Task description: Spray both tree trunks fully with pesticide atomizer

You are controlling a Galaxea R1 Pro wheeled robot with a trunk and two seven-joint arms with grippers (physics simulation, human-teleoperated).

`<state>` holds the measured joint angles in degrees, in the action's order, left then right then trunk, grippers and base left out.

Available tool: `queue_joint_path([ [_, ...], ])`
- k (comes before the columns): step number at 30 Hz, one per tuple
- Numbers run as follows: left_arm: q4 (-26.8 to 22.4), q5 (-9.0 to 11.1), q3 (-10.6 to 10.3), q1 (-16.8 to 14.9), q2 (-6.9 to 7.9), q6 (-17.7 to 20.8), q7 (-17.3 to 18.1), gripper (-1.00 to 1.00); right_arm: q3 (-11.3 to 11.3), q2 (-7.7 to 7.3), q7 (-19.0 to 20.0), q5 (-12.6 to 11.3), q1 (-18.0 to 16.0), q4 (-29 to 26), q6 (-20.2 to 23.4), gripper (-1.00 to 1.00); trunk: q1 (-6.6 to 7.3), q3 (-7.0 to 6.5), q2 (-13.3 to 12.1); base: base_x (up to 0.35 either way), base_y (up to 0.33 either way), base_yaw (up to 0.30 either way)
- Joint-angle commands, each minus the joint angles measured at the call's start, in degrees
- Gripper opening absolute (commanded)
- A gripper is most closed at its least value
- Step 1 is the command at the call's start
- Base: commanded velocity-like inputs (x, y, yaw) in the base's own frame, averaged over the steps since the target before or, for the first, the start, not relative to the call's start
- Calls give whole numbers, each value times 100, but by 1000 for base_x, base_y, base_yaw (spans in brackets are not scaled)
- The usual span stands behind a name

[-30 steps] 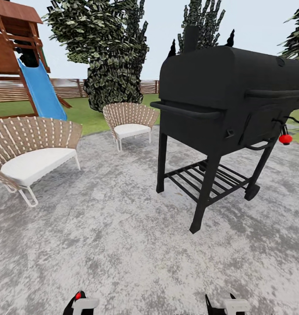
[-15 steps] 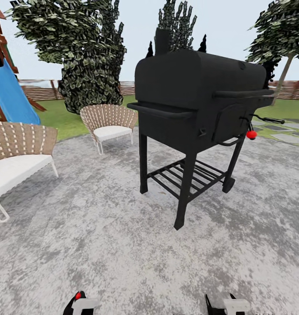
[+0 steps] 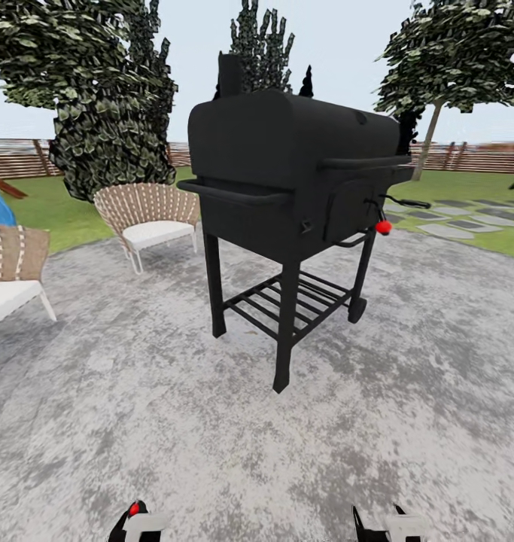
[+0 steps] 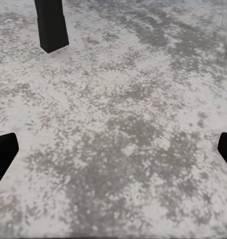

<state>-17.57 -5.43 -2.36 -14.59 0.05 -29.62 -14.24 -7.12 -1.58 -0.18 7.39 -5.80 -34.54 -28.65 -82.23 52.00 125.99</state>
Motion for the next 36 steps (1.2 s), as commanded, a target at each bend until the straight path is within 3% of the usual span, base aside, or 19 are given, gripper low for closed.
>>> queue_joint_path([
  [1,-1,-2,1,0,2,4,0,-100,0,0,0,0,0,0,0,100,0,-3,0,0,0,-287],
  [36,4,7,8,0,4,-17,9,-100,0,0,0,0,0,0,0,100,0,-81,0,20,-9,-289],
])
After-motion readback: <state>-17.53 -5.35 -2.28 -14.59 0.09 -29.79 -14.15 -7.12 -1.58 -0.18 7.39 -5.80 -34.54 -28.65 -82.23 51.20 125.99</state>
